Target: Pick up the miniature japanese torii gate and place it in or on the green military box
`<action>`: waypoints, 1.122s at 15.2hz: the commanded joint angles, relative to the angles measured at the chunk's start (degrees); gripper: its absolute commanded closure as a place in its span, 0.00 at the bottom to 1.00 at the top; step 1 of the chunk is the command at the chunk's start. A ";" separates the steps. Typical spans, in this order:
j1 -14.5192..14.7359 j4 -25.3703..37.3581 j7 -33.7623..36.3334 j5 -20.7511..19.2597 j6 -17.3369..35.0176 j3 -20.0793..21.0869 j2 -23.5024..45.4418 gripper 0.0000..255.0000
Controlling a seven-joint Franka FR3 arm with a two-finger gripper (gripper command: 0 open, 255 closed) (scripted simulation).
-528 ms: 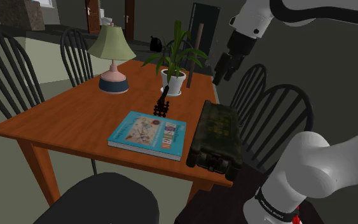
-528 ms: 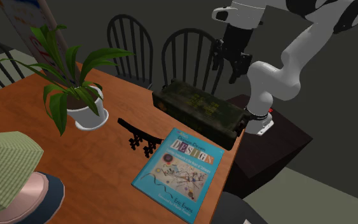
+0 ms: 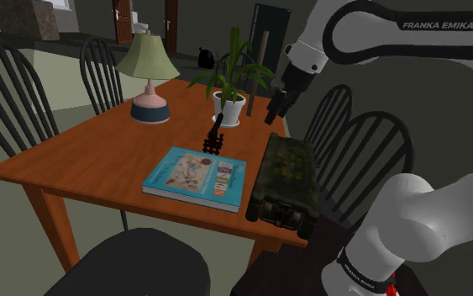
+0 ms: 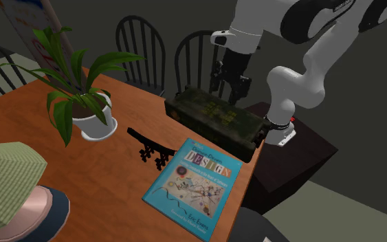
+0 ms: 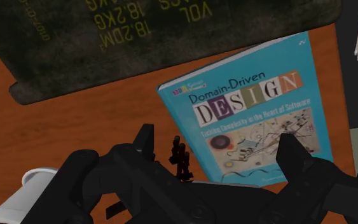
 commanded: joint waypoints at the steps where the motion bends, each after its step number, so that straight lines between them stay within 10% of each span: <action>1: 0.25 -1.51 -2.51 -0.37 5.50 -1.40 2.85 0.00; 10: 3.21 -2.37 -13.83 1.21 27.07 -7.31 19.36 0.00; 17: 7.96 3.11 -27.33 9.98 40.22 -12.42 35.47 0.00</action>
